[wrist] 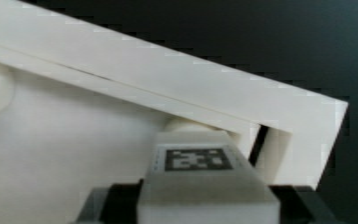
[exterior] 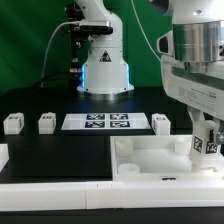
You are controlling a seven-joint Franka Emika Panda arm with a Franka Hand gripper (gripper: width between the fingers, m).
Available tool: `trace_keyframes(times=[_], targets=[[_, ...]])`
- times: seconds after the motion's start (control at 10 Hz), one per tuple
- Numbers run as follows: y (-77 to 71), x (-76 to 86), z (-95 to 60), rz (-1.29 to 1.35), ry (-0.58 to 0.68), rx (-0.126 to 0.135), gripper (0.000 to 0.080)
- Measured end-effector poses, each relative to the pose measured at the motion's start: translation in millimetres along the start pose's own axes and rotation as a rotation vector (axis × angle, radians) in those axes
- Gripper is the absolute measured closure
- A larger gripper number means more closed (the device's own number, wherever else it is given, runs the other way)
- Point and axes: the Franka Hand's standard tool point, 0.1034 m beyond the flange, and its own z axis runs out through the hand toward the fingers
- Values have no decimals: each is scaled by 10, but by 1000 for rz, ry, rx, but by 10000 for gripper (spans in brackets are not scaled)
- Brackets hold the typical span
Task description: Assemble one leg
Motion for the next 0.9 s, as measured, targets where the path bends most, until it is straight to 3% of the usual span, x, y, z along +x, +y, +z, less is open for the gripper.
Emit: trace_keyframes(times=[0.1, 0.2, 0.3, 0.4, 0.9], targets=[[0, -5, 1, -5, 0, 0, 506], [-1, -8, 1, -27, 0, 0, 322], [-1, -10, 1, -61, 0, 0, 322], [-1, -13, 2, -98, 0, 0, 189], [6, 48, -6, -729, 2, -3, 150]])
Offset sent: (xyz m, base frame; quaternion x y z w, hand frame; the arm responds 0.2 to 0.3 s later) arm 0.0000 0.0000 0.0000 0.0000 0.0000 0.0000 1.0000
